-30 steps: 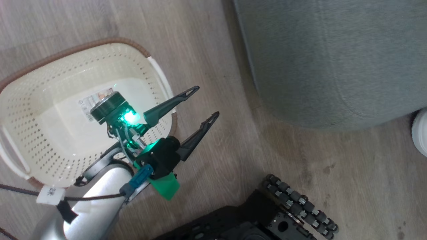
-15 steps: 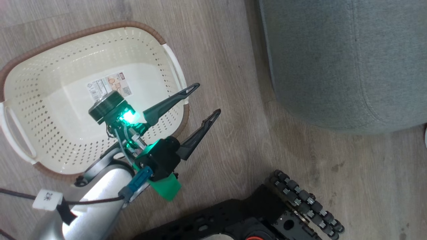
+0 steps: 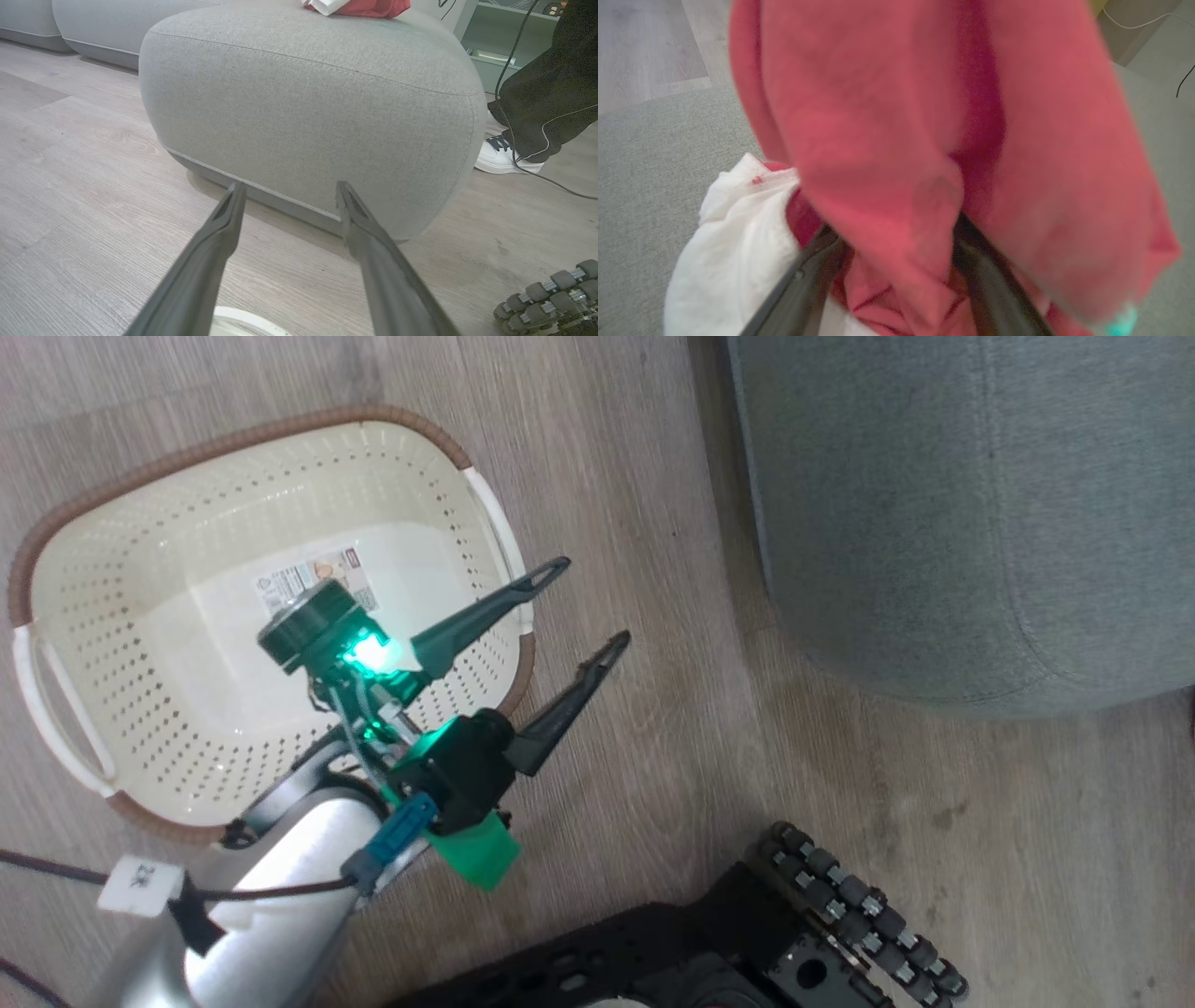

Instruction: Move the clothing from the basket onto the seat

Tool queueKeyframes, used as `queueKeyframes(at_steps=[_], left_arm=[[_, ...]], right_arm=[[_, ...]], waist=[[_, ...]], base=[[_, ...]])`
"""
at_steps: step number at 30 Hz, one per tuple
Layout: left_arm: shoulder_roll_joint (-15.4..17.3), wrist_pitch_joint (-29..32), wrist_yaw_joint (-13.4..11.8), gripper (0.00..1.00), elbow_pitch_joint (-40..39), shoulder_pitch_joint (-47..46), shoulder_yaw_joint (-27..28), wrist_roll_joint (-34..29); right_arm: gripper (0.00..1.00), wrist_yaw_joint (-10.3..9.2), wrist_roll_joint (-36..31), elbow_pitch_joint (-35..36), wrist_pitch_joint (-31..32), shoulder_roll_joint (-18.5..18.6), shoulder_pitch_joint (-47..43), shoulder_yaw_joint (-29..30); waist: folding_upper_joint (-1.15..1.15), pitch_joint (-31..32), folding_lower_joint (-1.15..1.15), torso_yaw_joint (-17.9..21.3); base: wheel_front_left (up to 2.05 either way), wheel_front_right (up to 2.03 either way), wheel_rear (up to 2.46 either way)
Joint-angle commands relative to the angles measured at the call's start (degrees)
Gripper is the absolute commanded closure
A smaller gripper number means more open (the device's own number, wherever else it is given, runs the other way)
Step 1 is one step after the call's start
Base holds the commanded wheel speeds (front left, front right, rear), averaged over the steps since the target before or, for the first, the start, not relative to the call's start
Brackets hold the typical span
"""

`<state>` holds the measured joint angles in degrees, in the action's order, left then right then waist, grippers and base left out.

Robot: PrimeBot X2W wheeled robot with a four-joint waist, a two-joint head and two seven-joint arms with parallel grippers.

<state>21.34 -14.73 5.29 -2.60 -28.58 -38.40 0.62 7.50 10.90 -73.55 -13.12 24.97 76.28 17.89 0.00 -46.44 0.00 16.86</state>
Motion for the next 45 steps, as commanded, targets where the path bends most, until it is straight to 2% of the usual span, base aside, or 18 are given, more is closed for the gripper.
queueKeyframes(at_steps=[1, 14, 24, 29, 35, 41, 45], left_arm=[[-0.52, -0.27, -0.09, 0.00, -1.52, -0.43, 1.04, 0.55], [-5.22, -0.27, 0.20, 0.00, 0.33, -1.18, 1.23, 1.58], [-9.16, -0.27, 0.04, 0.00, 1.21, 1.53, 2.96, 2.34], [-10.78, -0.27, -0.36, 0.00, 1.30, 4.06, 5.08, 2.69], [-12.64, -0.27, -0.80, 0.00, 1.03, 6.98, 8.59, 2.93], [-14.37, -0.27, -1.58, 0.00, 0.74, 8.92, 12.68, 2.80], [-15.35, -0.27, -2.29, 0.00, 0.69, 9.43, 16.00, 2.83]], right_arm=[[0.00, -0.01, -0.78, 0.75, -0.11, 1.45, -0.67, -0.55], [0.00, -0.01, -4.98, 0.27, -0.61, -0.35, -5.22, -8.39], [0.00, -0.01, -1.25, 5.41, -1.64, -1.45, -9.96, -14.87], [0.00, -0.01, 4.74, 14.48, -1.83, -1.09, -14.26, -18.23], [0.00, -0.01, 12.06, 32.30, -1.86, 0.52, -22.59, -22.42], [0.00, -0.01, 16.10, 48.98, -1.87, 1.93, -33.47, -21.49], [0.00, -0.01, 14.85, 57.75, -1.87, 0.25, -40.80, -19.45]], waist=[[0.00, 0.88, 0.00, 0.15], [0.00, 10.05, 0.00, 2.13], [0.00, 18.51, 0.00, 2.10], [0.00, 23.47, 0.00, 1.37], [0.00, 28.80, 0.00, -0.31], [0.00, 32.33, 0.00, -3.86], [0.00, 34.07, 0.00, -7.29]], base=[[0.00, 0.00, 0.00], [0.00, 0.00, 0.00], [0.00, 0.00, 0.00], [0.00, 0.00, 0.00], [0.00, 0.00, 0.00], [0.00, 0.00, 0.00], [0.00, 0.00, 0.00]])
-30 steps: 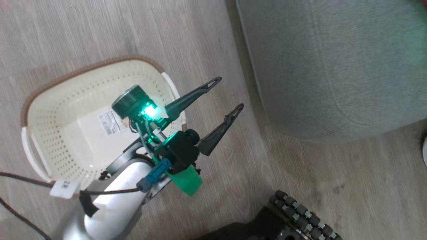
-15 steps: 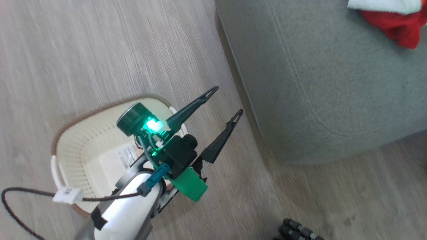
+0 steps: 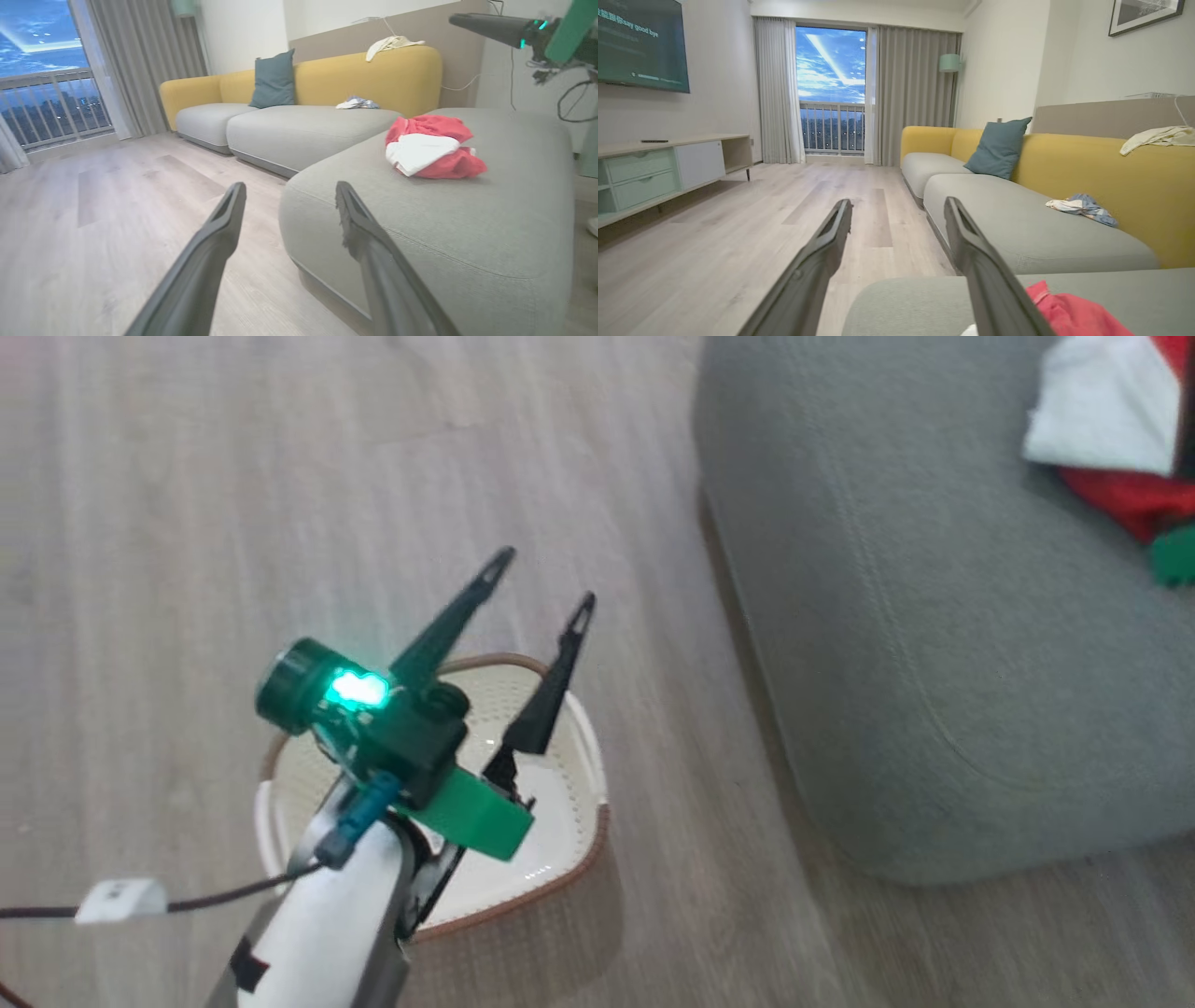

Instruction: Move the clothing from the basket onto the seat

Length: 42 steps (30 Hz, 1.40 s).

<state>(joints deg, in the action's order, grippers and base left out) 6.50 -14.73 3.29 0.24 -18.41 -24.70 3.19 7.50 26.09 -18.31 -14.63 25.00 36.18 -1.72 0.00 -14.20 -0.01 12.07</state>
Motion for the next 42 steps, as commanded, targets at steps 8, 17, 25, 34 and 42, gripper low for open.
queueKeyframes(at_steps=[8, 17, 25, 34, 42], left_arm=[[-2.43, -0.27, -3.92, 0.00, -1.58, 2.84, 9.90, 1.08], [-3.53, -0.27, -7.96, 0.00, -1.38, 7.22, 15.35, 1.23], [-3.60, -0.27, -10.84, 0.00, -0.03, 9.74, 15.03, 0.52], [-3.61, -0.27, -12.06, 0.00, 2.84, 11.31, 14.20, 1.11], [-3.62, -0.27, -11.03, 0.00, 5.16, 11.70, 14.73, 2.64]], right_arm=[[0.00, -0.01, -4.58, 14.56, -0.37, -6.45, -13.28, -0.53], [0.00, -0.01, -4.85, 18.02, -0.37, -14.20, -24.38, -0.35], [0.00, -0.01, -7.91, 18.19, -0.37, -18.51, -28.13, 0.77], [0.00, -0.01, -11.26, 18.53, -0.37, -21.14, -30.64, 3.36], [0.00, -0.01, -11.60, 17.65, -0.37, -21.72, -30.93, 3.61]], waist=[[0.00, 5.10, 0.01, -9.08], [0.00, 8.60, 0.01, -14.79], [0.00, 9.54, 0.01, -16.26], [0.00, 10.33, 0.01, -16.39], [0.00, 10.93, 0.01, -15.97]], base=[[0.00, 0.00, 0.00], [0.00, 0.00, 0.00], [0.00, 0.00, 0.00], [0.00, 0.00, 0.00], [0.00, 0.00, 0.00]])
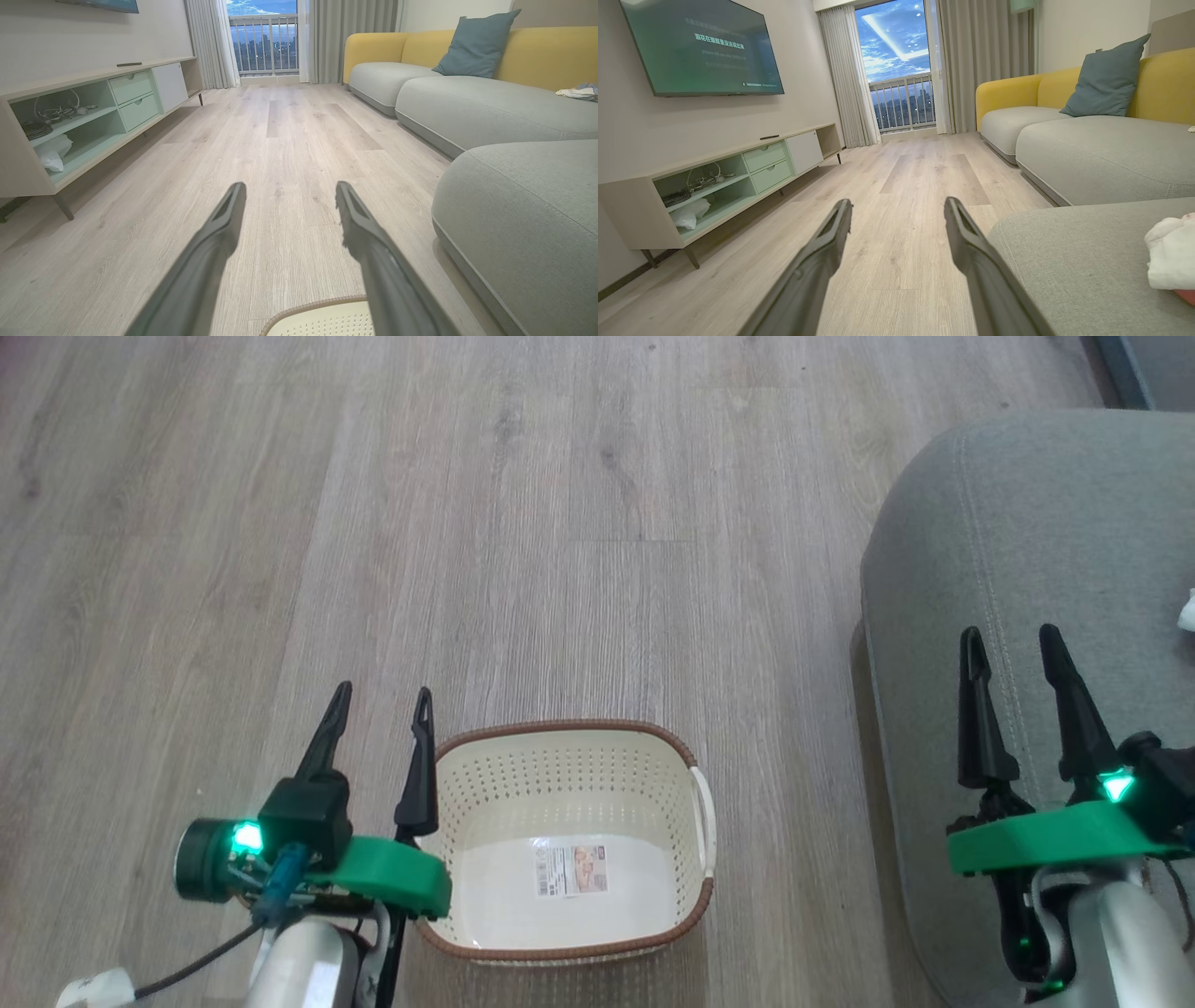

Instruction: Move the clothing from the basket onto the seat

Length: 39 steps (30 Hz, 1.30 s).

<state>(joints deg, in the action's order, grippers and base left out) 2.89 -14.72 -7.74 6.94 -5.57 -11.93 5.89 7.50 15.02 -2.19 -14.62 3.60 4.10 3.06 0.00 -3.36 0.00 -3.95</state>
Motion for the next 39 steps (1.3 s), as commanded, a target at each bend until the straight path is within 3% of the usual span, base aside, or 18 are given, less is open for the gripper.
queueKeyframes(at_steps=[1, 11, 23, 39], left_arm=[[-0.01, -0.28, 0.04, 0.00, -1.51, -1.09, 1.98, -0.12], [-0.01, -0.28, 1.06, 0.00, -1.33, -0.62, 1.89, 0.46], [-0.02, -0.28, 5.09, 0.00, -0.89, -0.60, 4.01, 5.27], [-0.02, -0.28, 6.71, 0.00, -1.93, -0.82, 5.95, 7.35]], right_arm=[[0.00, -0.01, -0.54, 1.42, -0.38, -0.36, 1.14, -1.13], [0.00, -0.01, -0.21, 0.70, -0.38, -0.56, 1.18, -1.36], [0.00, -0.01, 0.33, 0.08, -0.38, -0.66, 1.68, -0.99], [0.00, -0.01, 0.51, -0.20, -0.38, -0.71, 2.11, -1.19]], waist=[[0.00, 0.19, 0.00, 0.08], [0.00, 0.61, 0.00, 0.38], [0.00, -0.04, 0.00, 0.63], [0.00, -0.75, 0.00, 1.05]], base=[[0.00, 0.00, 0.00], [0.00, 0.00, 0.00], [0.00, 0.00, 0.00], [0.00, 0.00, 0.00]])
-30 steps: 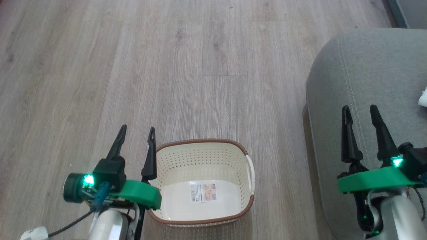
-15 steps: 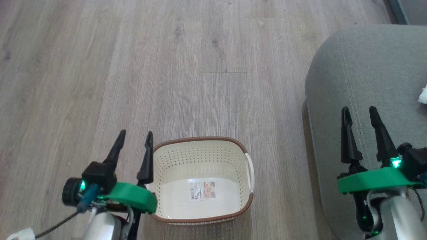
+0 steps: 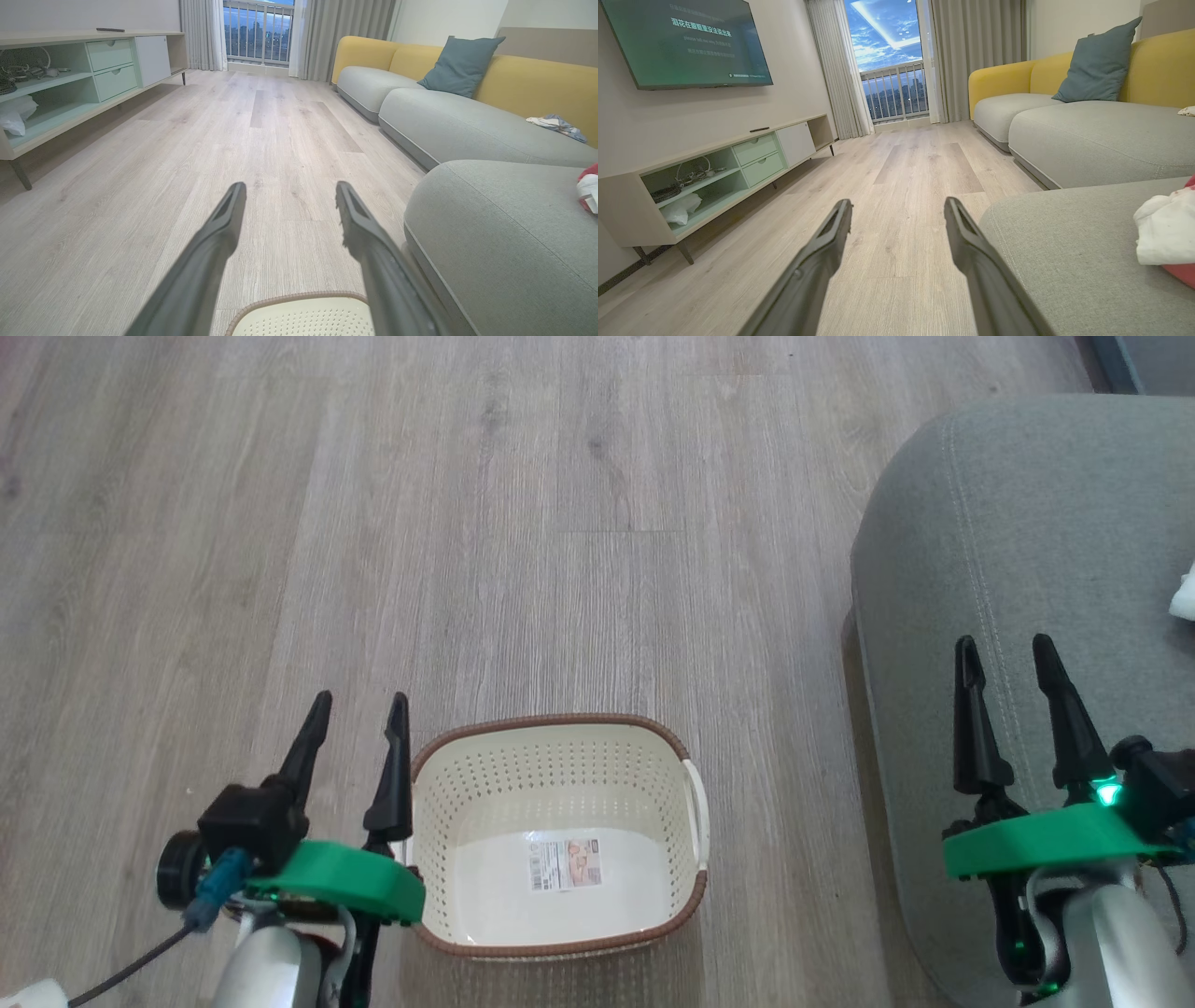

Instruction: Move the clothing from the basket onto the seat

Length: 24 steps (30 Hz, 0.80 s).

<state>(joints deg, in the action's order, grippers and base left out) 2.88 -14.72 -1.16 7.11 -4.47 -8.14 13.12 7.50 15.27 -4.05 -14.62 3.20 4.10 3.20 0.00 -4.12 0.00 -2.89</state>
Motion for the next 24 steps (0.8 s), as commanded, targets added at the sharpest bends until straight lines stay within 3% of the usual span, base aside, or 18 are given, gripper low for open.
queueKeyframes(at_steps=[1, 7, 8, 12, 24], left_arm=[[0.00, -0.28, 0.22, 0.00, -2.13, -1.90, 2.24, 0.24], [-0.01, -0.28, 0.25, 0.00, -2.42, -2.07, 2.90, 0.59], [-0.02, 0.00, 0.40, 1.00, -0.48, 0.01, 0.85, 0.14], [0.00, 0.03, 0.41, 1.00, 3.55, 1.54, 0.59, 0.10], [0.24, 1.79, 1.19, 1.00, 3.89, 1.26, 1.60, 7.96]], right_arm=[[0.00, -0.01, 0.25, 1.63, -0.38, -0.31, 2.12, -1.35], [0.00, -0.01, 0.18, 1.44, -0.38, -0.32, 2.21, -1.75], [1.00, 0.00, 0.03, -0.19, 0.00, 0.00, 0.02, -0.25], [1.00, 0.00, 0.01, -4.45, 0.07, -0.01, -1.31, -0.34], [1.00, 0.00, 7.71, -4.93, 1.78, 0.23, -1.03, -0.37]], waist=[[0.00, -0.02, 0.00, -0.01], [0.00, -0.28, 0.00, -0.10], [0.00, -0.28, 0.00, -0.10], [0.00, -0.30, 0.01, -0.11], [0.00, 0.10, 0.00, 0.18]], base=[[0.00, 0.00, 0.00], [0.00, 0.00, 0.00], [0.00, 0.00, 0.00], [0.00, 0.00, 0.00], [0.00, 0.00, 0.00]])
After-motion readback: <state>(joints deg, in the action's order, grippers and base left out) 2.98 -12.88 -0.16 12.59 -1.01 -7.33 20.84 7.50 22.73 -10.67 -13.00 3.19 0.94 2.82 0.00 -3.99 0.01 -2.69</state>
